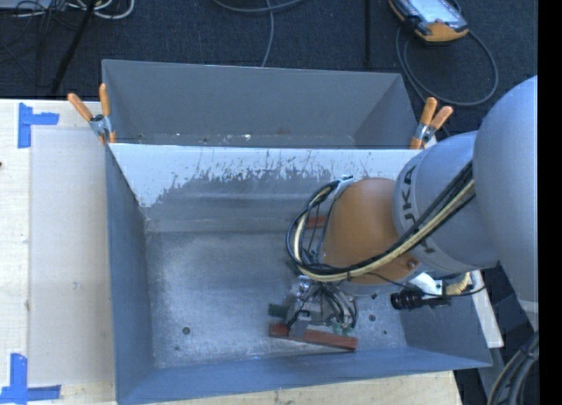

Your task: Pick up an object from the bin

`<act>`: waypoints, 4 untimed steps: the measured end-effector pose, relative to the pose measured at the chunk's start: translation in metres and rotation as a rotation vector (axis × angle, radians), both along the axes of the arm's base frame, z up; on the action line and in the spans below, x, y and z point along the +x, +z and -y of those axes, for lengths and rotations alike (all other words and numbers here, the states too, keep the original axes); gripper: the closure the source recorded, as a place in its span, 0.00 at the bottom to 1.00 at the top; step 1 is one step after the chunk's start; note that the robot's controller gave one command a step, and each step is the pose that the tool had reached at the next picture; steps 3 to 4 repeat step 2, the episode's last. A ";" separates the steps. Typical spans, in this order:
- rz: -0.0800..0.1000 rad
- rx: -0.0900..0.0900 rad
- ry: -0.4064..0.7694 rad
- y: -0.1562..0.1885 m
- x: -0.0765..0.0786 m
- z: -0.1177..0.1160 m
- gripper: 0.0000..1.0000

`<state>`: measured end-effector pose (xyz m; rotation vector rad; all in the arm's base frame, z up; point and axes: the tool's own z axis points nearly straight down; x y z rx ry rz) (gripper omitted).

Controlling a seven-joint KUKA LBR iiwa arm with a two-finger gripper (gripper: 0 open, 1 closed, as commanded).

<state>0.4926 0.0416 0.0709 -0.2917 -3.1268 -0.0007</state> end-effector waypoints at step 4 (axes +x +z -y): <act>0.001 0.000 -0.002 0.000 0.000 0.000 1.00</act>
Offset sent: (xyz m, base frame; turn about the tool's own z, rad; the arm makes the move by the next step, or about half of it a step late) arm 0.0000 0.0000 0.0000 0.0000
